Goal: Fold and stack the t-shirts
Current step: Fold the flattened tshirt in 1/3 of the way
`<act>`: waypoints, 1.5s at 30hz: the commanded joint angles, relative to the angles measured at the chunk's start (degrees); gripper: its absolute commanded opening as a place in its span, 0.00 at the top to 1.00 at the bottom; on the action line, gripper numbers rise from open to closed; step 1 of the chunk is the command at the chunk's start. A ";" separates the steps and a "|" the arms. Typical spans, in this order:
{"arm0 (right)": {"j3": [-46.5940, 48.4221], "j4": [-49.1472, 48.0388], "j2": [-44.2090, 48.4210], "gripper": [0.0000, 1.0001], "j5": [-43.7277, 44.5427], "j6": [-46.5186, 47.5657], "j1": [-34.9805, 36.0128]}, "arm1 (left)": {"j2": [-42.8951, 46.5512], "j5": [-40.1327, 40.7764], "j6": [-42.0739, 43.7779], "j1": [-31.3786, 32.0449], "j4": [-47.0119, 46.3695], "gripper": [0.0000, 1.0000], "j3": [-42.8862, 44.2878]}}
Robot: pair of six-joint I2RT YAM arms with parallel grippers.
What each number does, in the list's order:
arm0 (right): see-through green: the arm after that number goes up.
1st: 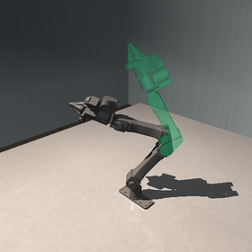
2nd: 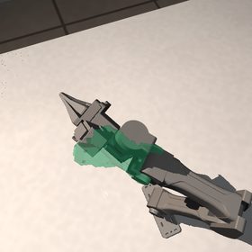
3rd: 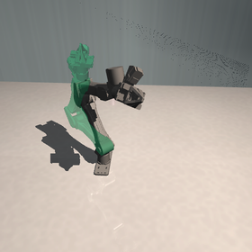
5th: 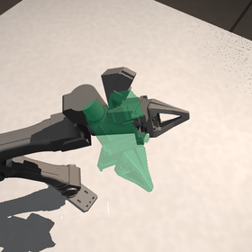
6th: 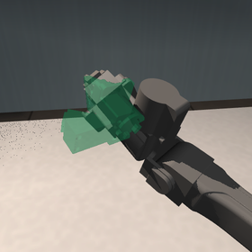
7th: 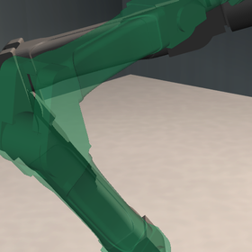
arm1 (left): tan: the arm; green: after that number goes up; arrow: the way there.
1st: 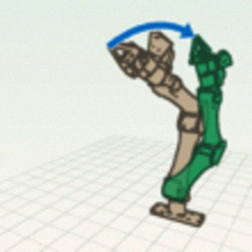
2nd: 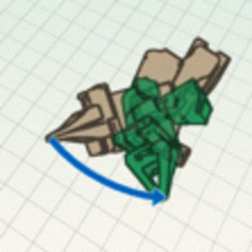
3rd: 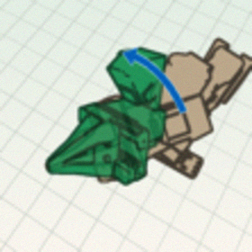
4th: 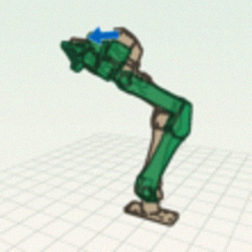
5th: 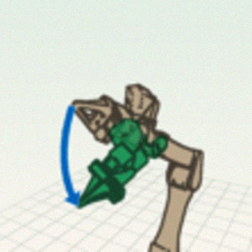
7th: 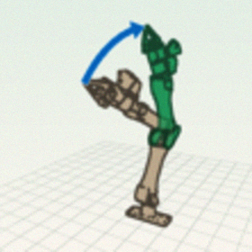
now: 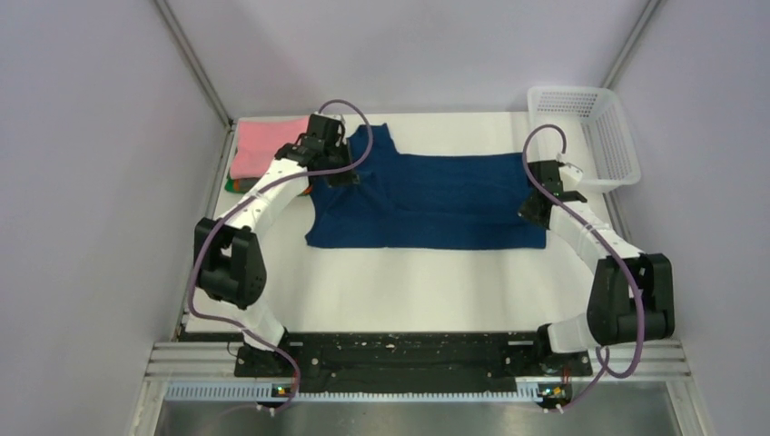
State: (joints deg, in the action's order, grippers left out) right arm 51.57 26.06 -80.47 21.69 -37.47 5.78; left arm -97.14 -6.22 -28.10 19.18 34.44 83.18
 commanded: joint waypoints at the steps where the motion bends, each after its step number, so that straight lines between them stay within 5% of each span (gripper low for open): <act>1: 4.19 -2.81 -3.55 0.94 1.76 0.56 -1.48 | -4.12 -2.09 5.07 -1.34 -4.34 0.99 4.97; 5: 7.18 -3.73 -7.55 0.82 1.82 -0.02 -1.97 | -10.99 -2.29 9.20 -2.94 -4.42 0.83 10.74; 7: 8.83 -4.02 -8.74 0.70 1.75 0.02 -1.96 | -15.47 -0.79 8.87 -4.43 -3.70 0.67 15.75; 9: 10.01 -4.06 -8.96 0.58 1.00 0.88 -1.94 | -19.68 -1.68 8.56 -6.05 -0.87 0.47 22.42; 10: 10.43 -4.05 -8.74 0.49 0.33 1.70 -1.98 | -21.17 -3.32 8.88 -6.60 1.11 0.18 25.41; 11: 10.56 -4.02 -8.39 0.42 -0.37 2.53 -1.97 | -22.22 -4.26 9.01 -6.92 2.25 0.03 28.02; 15: 8.22 -3.91 -4.95 0.25 -2.26 3.59 -1.80 | -20.40 -9.26 7.87 -6.84 1.55 0.01 27.83; 20: 1.30 -8.15 0.82 0.06 -8.89 5.02 0.93 | -11.94 -14.40 6.04 -3.62 -5.72 0.01 11.59; 24: -2.46 -13.80 1.52 0.01 -13.05 6.72 5.32 | -10.18 -16.75 5.17 -1.03 -10.78 0.01 3.68; 36: -4.54 -17.32 -5.27 0.01 -12.92 7.90 7.91 | -27.69 -7.34 5.52 -0.95 -4.21 0.01 19.42; 45: -4.73 -16.16 -6.09 0.01 -9.62 7.95 7.89 | -34.72 10.36 5.35 -2.04 -8.01 0.01 33.19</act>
State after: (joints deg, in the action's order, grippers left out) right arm 46.87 11.35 -86.02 9.56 -29.95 13.41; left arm -130.85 -6.87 -22.81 18.04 30.76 109.27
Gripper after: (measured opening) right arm 0.985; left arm 0.986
